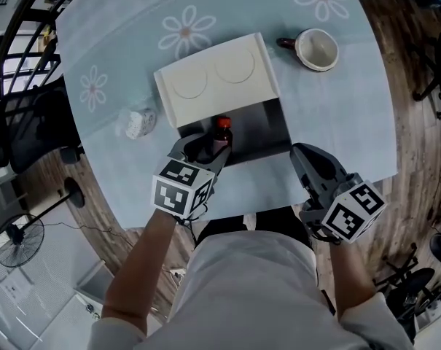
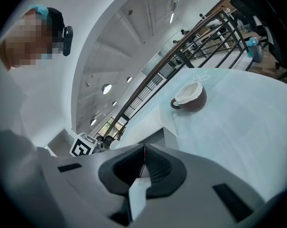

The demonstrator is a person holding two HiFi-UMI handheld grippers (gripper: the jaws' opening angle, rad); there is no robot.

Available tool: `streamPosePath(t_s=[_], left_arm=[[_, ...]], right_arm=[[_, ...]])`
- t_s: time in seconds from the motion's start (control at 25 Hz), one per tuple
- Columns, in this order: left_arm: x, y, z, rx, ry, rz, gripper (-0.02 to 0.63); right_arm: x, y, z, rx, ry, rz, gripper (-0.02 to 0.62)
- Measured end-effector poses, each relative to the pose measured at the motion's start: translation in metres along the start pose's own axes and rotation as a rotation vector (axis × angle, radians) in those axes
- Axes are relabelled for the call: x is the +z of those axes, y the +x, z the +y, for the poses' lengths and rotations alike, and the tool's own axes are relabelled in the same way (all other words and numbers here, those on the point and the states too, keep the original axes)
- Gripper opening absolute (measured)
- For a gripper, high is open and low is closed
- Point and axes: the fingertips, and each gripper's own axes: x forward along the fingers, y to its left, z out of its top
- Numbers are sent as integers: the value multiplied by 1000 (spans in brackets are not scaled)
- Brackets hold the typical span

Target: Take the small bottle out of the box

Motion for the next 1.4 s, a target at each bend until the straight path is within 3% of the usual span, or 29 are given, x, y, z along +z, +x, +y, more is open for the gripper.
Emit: streamPosePath(t_s=[0.24, 0.8, 1.4], left_arm=[[-7, 10, 0, 44, 30, 105, 204], [-13, 28, 2, 73, 16, 243, 235], [-11, 39, -3, 116, 155, 300, 241]], right_arm=[[-1, -3, -9, 2, 28, -9, 23], [1, -10, -21, -5, 32, -8, 22], [-4, -12, -26, -5, 47, 1, 22]])
